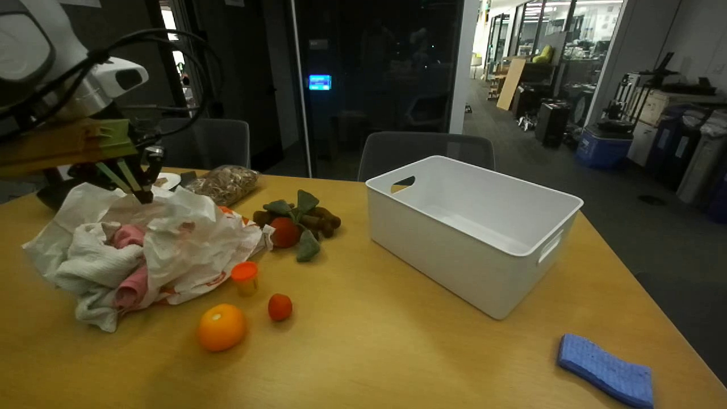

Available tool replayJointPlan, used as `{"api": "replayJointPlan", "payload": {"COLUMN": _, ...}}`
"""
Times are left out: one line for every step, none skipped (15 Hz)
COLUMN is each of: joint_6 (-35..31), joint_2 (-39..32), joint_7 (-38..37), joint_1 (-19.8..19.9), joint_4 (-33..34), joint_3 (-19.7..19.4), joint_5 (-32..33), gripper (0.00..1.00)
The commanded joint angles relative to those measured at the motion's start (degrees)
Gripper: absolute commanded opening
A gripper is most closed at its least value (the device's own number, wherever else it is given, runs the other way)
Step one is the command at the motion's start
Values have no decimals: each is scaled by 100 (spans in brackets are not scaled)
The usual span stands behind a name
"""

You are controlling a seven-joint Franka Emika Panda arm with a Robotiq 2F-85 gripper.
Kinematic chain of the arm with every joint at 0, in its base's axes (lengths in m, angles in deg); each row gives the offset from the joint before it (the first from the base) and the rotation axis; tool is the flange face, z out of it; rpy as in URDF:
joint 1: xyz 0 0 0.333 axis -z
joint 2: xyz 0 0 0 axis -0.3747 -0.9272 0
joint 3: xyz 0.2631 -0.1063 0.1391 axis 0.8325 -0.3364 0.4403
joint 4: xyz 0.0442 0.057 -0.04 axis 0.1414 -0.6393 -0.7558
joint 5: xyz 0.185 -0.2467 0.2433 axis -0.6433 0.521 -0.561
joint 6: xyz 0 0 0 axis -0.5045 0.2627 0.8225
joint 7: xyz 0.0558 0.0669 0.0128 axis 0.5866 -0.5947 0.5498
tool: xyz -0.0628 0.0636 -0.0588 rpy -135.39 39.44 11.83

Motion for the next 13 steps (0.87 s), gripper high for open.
{"api": "replayJointPlan", "payload": {"joint_6": 470, "joint_2": 116, "joint_7": 415, "joint_1": 249, "joint_4": 257, "joint_3": 36, "joint_5": -402, "gripper": 36}}
{"api": "replayJointPlan", "payload": {"joint_6": 654, "joint_2": 168, "joint_7": 592, "joint_1": 203, "joint_4": 320, "joint_3": -62, "joint_5": -586, "gripper": 43}}
{"api": "replayJointPlan", "payload": {"joint_6": 885, "joint_2": 252, "joint_7": 936, "joint_1": 88, "joint_4": 373, "joint_3": -216, "joint_5": -825, "gripper": 50}}
{"api": "replayJointPlan", "payload": {"joint_6": 1194, "joint_2": 342, "joint_7": 1321, "joint_1": -27, "joint_4": 447, "joint_3": -379, "joint_5": -1104, "gripper": 59}}
{"api": "replayJointPlan", "payload": {"joint_6": 1488, "joint_2": 442, "joint_7": 1616, "joint_1": -42, "joint_4": 507, "joint_3": -468, "joint_5": -1298, "gripper": 66}}
{"api": "replayJointPlan", "payload": {"joint_6": 1781, "joint_2": 501, "joint_7": 1883, "joint_1": -54, "joint_4": 578, "joint_3": -546, "joint_5": -1484, "gripper": 74}}
{"api": "replayJointPlan", "payload": {"joint_6": 2110, "joint_2": 571, "joint_7": 2129, "joint_1": -60, "joint_4": 656, "joint_3": -631, "joint_5": -1664, "gripper": 81}}
{"api": "replayJointPlan", "payload": {"joint_6": 2345, "joint_2": 623, "joint_7": 2284, "joint_1": -5, "joint_4": 698, "joint_3": -646, "joint_5": -1746, "gripper": 88}}
{"api": "replayJointPlan", "payload": {"joint_6": 2556, "joint_2": 671, "joint_7": 2451, "joint_1": 49, "joint_4": 728, "joint_3": -662, "joint_5": -1852, "gripper": 96}}
{"api": "replayJointPlan", "payload": {"joint_6": 2676, "joint_2": 737, "joint_7": 2578, "joint_1": 121, "joint_4": 723, "joint_3": -661, "joint_5": -1896, "gripper": 100}}
{"api": "replayJointPlan", "payload": {"joint_6": 2439, "joint_2": 573, "joint_7": 2385, "joint_1": 296, "joint_4": 648, "joint_3": -456, "joint_5": -1829, "gripper": 85}}
{"api": "replayJointPlan", "payload": {"joint_6": 2554, "joint_2": 632, "joint_7": 2487, "joint_1": 313, "joint_4": 657, "joint_3": -478, "joint_5": -1870, "gripper": 93}}
{"api": "replayJointPlan", "payload": {"joint_6": 2603, "joint_2": 671, "joint_7": 2533, "joint_1": 319, "joint_4": 657, "joint_3": -487, "joint_5": -1878, "gripper": 100}}
